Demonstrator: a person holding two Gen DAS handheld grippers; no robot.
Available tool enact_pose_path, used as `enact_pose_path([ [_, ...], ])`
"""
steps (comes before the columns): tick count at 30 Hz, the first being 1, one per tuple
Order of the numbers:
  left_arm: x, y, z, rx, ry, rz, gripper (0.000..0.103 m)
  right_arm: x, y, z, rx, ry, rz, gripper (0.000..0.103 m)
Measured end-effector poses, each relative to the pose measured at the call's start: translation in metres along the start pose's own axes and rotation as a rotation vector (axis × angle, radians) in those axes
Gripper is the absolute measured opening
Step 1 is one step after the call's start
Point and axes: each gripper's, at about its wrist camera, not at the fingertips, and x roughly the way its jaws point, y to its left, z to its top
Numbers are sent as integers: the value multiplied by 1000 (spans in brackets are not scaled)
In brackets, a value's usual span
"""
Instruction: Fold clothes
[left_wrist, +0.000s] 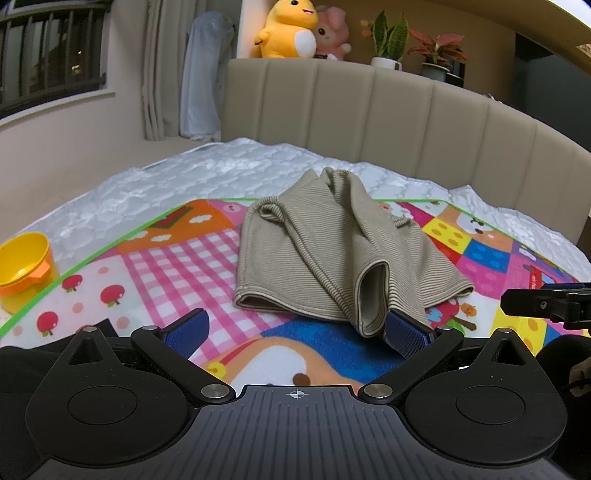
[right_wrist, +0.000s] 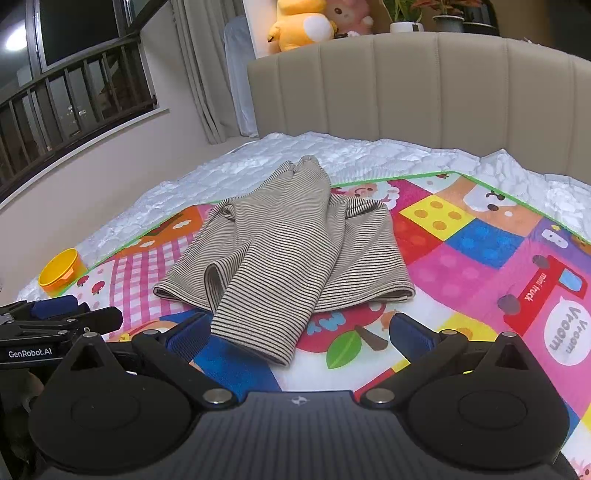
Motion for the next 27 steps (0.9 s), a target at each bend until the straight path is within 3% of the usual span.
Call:
enact_pose_path([
  [27,-1,0,2,0,4,0,103,1,-1,0,11,3,6,103],
])
